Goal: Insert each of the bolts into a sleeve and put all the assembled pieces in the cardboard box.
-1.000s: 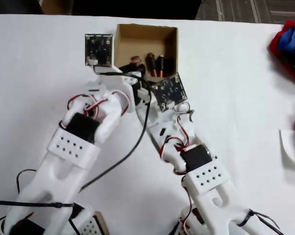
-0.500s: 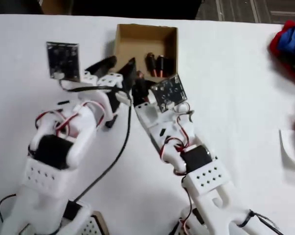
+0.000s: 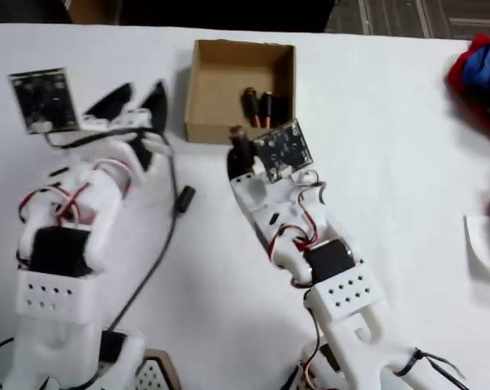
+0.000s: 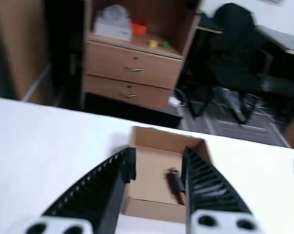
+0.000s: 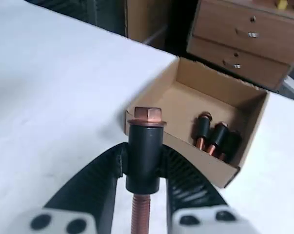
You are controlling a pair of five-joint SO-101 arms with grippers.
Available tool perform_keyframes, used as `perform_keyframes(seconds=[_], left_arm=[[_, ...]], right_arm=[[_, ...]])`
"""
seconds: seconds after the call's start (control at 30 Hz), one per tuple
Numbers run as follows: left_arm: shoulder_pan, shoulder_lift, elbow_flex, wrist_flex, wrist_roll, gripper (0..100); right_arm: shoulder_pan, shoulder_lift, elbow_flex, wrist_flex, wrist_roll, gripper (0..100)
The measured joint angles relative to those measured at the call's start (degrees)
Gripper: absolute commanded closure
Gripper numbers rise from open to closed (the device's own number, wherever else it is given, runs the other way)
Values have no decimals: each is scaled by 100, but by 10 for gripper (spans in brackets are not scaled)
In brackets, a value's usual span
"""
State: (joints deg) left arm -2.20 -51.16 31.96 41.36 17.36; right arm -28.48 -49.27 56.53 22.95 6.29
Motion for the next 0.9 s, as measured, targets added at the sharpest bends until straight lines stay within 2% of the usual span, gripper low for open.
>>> perform_keyframes(seconds=[0.07,0.17,0.27,0.37,0.43,0.53,0.67,0.9], left_arm=[[-422,-9,26,35,-211,828],[-914,-18,264,35,-905,828],[-1134,-18,659,35,-1626,828],[-1266,-9,1108,35,-2040,828],[-1275,-9,1336,35,-2145,828],[-1257,-9,1574,35,-2198,828],[-1275,-9,1881,-44,-2198,828],[-1108,-9,3130,-1266,-2198,828]], right_arm=[[97,132,-141,229,0,980],[316,782,-818,712,0,980],[492,1785,-2066,1521,0,980],[527,3130,-3754,2602,0,980],[527,4114,-4967,3411,-44,980],[747,5626,-6875,4457,-492,980],[1266,7499,-9495,5371,-1029,980],[1451,9934,-13345,6215,-1292,980]])
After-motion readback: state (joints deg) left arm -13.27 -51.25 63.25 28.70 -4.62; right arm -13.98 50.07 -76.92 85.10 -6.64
